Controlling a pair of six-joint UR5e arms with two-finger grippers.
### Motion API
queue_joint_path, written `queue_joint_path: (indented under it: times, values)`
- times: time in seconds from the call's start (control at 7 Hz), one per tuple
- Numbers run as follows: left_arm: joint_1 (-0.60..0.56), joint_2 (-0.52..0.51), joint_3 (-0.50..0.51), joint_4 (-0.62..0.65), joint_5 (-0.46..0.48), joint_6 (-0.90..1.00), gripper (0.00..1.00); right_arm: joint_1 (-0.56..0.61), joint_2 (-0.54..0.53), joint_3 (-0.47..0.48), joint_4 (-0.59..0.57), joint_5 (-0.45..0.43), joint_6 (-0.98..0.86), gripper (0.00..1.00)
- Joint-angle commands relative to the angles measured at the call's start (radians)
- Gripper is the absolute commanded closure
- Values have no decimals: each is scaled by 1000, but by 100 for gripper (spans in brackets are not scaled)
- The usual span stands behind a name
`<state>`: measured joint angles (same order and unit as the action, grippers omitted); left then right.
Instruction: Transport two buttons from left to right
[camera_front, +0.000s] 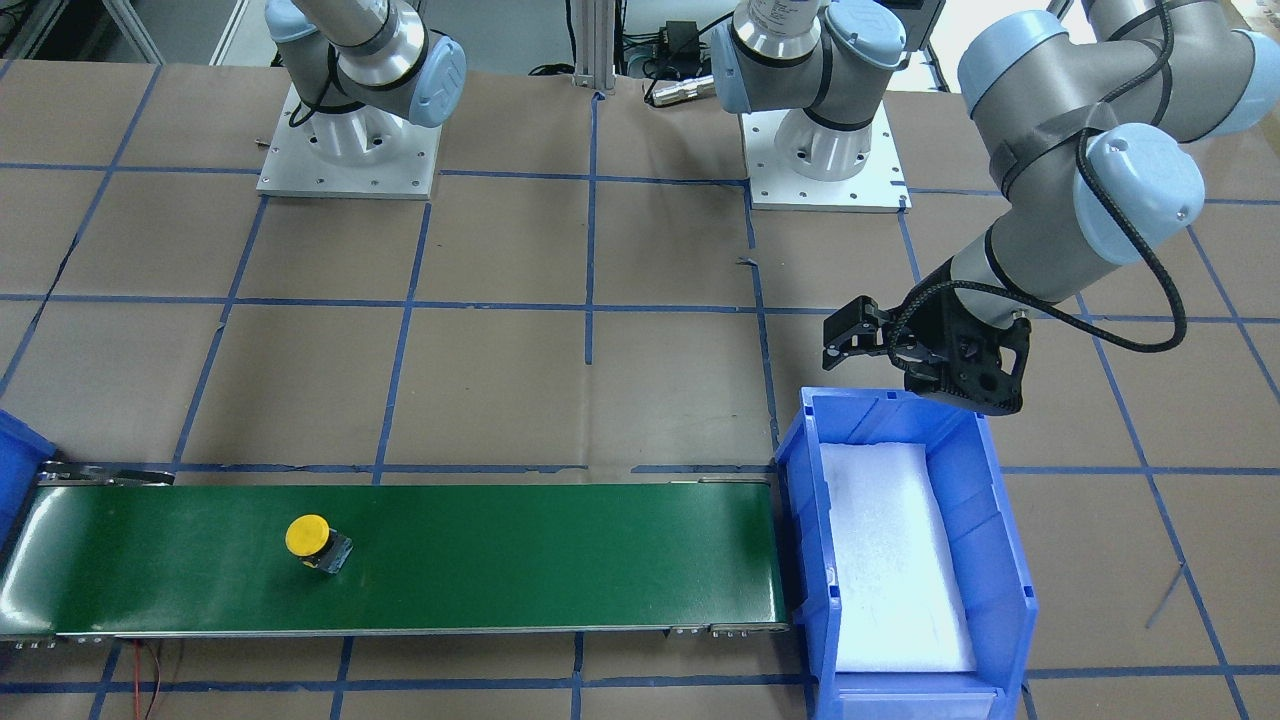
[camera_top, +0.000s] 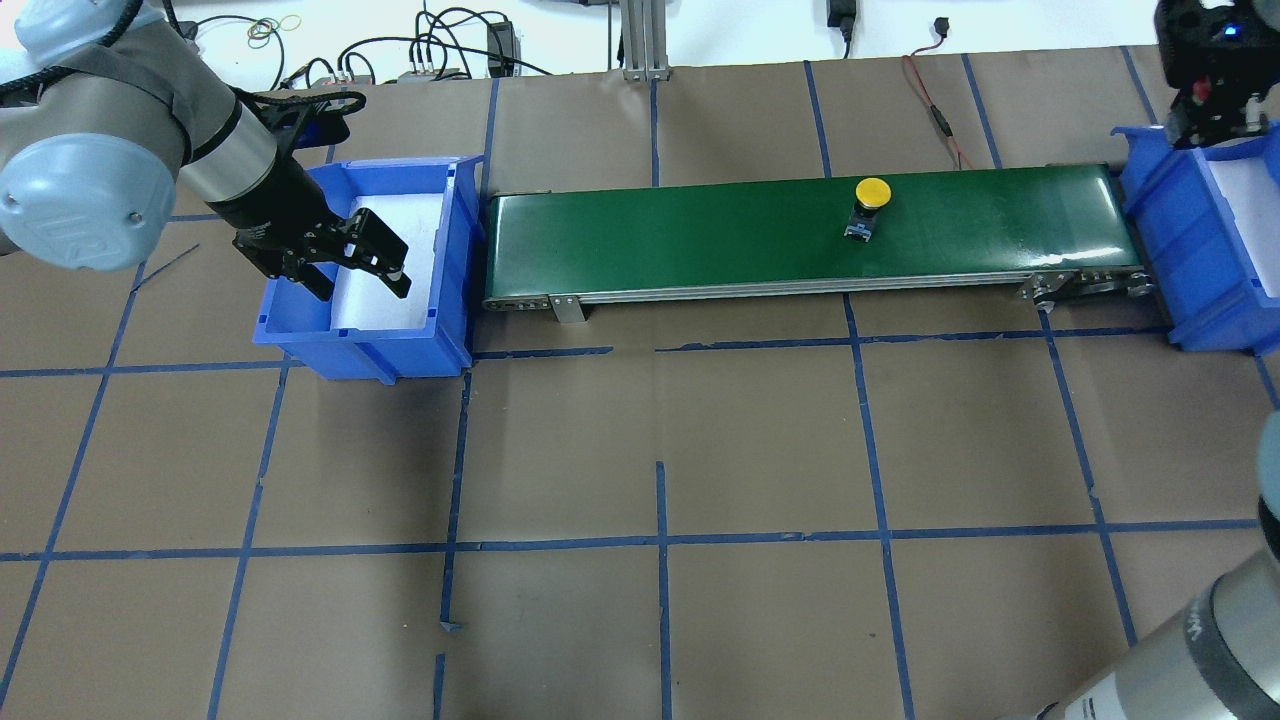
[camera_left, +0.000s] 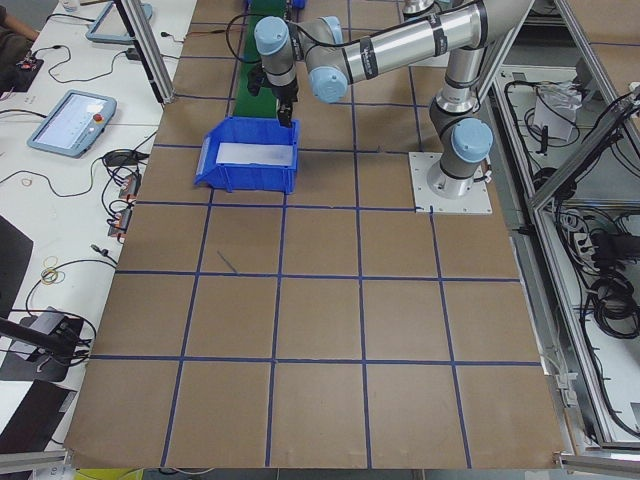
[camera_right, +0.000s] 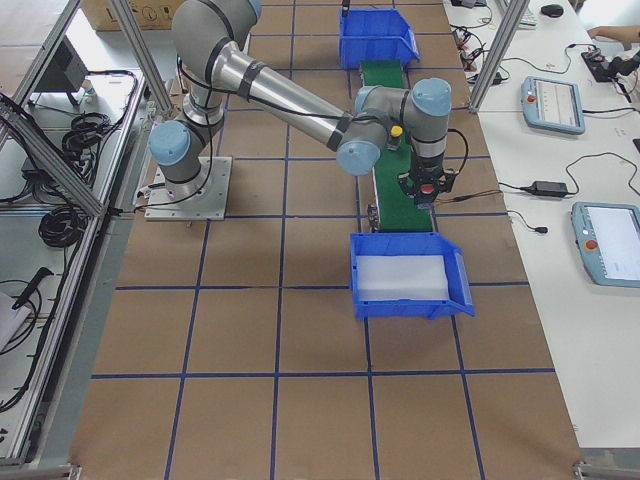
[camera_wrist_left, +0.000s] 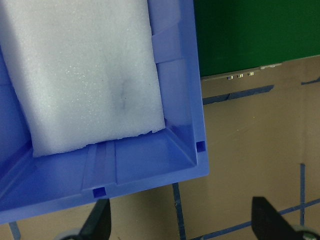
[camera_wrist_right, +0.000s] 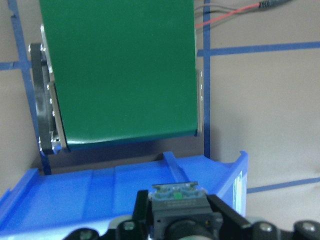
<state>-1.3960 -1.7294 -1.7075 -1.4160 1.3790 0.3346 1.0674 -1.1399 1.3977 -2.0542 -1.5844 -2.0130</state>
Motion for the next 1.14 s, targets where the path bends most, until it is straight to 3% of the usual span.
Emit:
queue_joint_path:
  times: [0.0, 0.14, 0.43, 1.0]
  values:
    - [0, -1, -13, 0, 0, 0, 0, -181, 38, -3, 9, 105, -177, 90]
    - [0, -1, -24, 0, 0, 0, 0, -234, 99, -8, -9, 156, -241, 90]
    - [0, -1, -40, 0, 2, 0, 0, -242, 202, -41, -81, 141, -375, 89]
    - [0, -2, -57, 0, 6, 7, 0, -242, 236, -26, -83, 95, -423, 87]
